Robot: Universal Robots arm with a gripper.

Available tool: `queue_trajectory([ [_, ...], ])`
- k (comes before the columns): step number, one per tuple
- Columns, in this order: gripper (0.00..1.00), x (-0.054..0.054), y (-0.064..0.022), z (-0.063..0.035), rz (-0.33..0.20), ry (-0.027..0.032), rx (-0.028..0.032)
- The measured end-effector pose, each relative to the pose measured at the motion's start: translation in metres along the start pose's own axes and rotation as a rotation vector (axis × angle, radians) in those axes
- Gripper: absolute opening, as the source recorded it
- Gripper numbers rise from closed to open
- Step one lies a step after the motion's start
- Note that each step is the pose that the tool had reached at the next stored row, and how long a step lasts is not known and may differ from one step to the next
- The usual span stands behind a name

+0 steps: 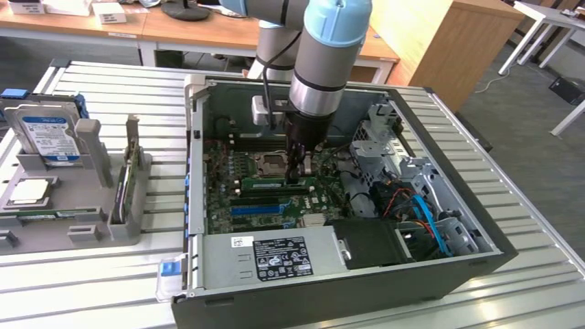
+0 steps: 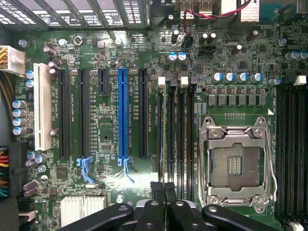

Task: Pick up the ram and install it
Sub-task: 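Insert the ram into the slot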

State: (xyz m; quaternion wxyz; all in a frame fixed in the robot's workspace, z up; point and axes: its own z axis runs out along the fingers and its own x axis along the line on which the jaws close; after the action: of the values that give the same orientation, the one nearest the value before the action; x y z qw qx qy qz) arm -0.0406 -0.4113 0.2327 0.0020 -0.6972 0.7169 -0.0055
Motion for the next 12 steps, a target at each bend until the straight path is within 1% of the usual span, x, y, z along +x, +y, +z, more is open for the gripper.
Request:
queue_trajectory([
  [12,0.12,-0.0004,0.0,0.0013,0.0,-0.0002,0.0001],
])
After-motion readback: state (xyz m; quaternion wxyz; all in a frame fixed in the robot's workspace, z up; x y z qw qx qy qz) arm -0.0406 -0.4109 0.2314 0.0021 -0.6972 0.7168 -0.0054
